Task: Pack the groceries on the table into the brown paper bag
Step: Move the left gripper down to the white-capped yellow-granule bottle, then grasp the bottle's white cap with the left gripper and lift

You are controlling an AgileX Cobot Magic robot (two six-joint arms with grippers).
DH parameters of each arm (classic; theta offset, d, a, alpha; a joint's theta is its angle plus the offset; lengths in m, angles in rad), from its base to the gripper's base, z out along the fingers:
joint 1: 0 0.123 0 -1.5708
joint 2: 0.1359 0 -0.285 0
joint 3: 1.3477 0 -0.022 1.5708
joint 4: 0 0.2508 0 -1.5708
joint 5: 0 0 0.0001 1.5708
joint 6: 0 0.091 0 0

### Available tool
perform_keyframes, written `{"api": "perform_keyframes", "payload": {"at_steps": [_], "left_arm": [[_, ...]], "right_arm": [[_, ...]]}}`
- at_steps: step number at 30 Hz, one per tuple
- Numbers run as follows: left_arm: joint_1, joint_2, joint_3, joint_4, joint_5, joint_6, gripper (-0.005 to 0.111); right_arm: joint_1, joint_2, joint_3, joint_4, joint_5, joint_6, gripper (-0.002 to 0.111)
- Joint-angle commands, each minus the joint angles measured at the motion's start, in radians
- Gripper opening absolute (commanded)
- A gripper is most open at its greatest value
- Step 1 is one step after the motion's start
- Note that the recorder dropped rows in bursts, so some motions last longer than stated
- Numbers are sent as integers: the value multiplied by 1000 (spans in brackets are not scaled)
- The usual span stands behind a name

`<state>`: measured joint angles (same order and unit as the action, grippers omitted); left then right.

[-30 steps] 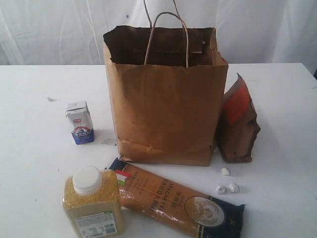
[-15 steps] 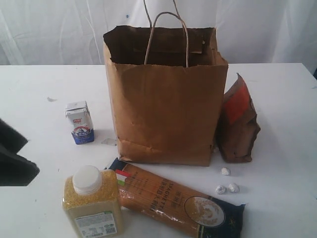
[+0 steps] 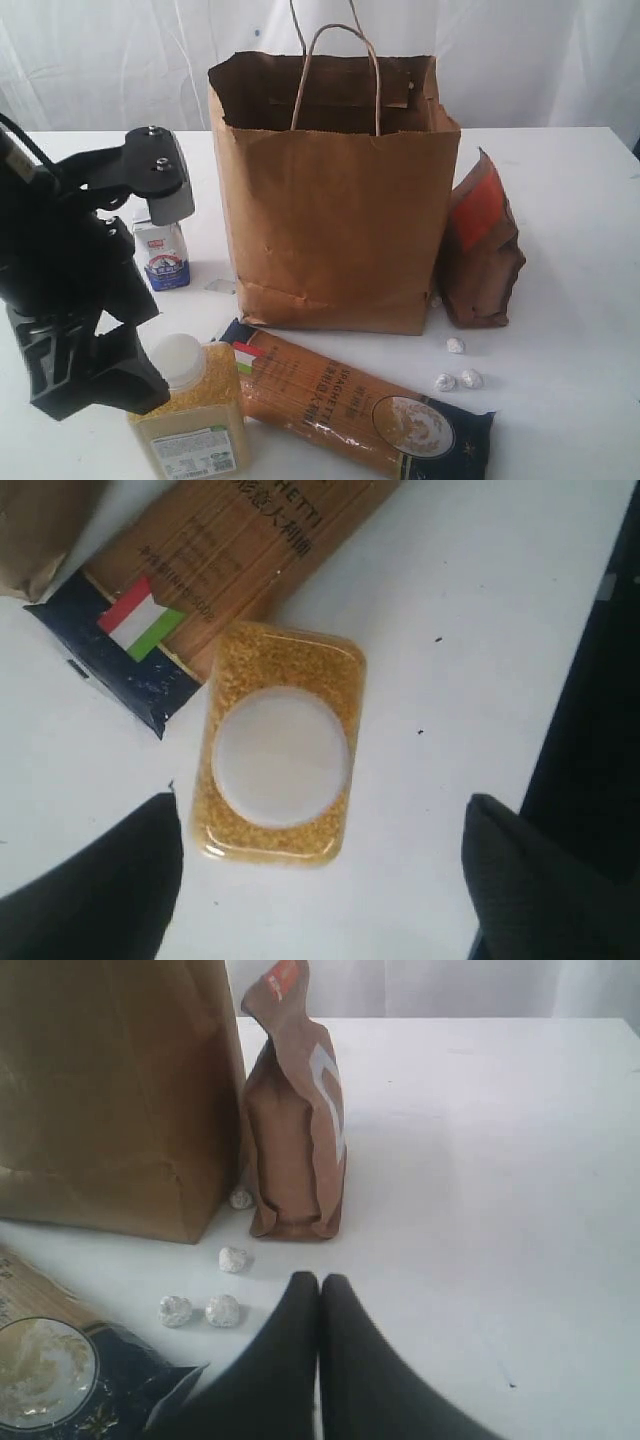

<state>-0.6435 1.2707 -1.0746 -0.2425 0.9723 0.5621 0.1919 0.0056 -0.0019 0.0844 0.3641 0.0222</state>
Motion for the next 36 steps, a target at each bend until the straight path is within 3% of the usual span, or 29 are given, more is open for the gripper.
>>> {"api": "perform_keyframes", "payload": {"at_steps": [1,8,14,29,32,36], "left_arm": [[-7,35,-4,-17,-17,45,78],[-7,91,-4,-15,-43,69,79],[-7,142,-4,8,-73,71,92],[-7,278,-2,26,-85,71,89],[-7,292,-2,23,-88,65,75],[-7,296,-2,23,-85,31,27]], "right_arm": [[-3,-6,2,-3,-8,1,0],[-3,-6,2,-3,-8,1,0],[-3,-6,2,-3,-8,1,0],[-3,-6,2,-3,-8,1,0],[-3,-6,2,-3,-8,1,0],[-3,-6,2,-3,-8,1,0]]}}
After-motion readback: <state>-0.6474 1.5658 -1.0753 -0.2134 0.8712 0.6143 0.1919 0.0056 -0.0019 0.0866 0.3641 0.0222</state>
